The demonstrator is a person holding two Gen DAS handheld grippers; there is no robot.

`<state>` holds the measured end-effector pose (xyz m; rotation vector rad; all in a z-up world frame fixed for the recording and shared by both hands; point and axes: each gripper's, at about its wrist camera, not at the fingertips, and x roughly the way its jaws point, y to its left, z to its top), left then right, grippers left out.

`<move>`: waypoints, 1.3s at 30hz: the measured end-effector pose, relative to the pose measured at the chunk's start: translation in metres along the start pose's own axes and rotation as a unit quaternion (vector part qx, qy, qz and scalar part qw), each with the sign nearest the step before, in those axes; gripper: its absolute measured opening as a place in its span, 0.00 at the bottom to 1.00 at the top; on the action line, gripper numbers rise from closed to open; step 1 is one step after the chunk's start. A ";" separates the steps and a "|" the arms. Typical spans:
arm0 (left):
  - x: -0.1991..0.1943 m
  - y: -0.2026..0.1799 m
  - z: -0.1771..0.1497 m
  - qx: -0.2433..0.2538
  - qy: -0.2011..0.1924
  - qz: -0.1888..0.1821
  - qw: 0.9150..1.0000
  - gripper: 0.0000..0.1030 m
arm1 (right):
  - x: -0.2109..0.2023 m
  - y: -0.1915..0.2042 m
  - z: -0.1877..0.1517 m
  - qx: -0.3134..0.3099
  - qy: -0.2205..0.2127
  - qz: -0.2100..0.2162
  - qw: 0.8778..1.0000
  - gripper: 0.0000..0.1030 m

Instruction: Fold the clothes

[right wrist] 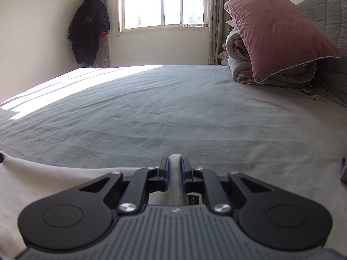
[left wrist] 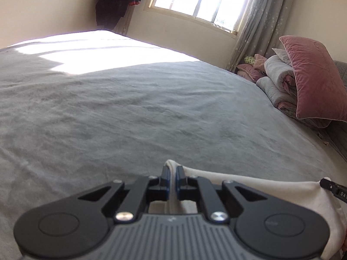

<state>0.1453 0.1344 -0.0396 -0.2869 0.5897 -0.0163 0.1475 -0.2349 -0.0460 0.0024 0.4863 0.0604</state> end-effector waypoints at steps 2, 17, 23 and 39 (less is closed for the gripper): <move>0.003 -0.004 -0.006 0.026 0.000 0.010 1.000 0.07 | 0.012 0.001 -0.007 -0.011 0.022 -0.006 1.000 0.12; -0.049 -0.017 0.017 0.038 -0.029 0.006 0.999 0.38 | -0.038 -0.004 0.013 0.010 0.018 0.001 1.000 0.43; -0.051 -0.041 -0.005 0.087 -0.015 -0.041 0.995 0.38 | -0.052 0.024 0.010 -0.023 0.016 0.040 0.999 0.49; -0.056 -0.013 -0.015 0.066 0.037 -0.074 0.994 0.41 | -0.052 0.018 -0.016 -0.027 0.086 0.057 0.994 0.53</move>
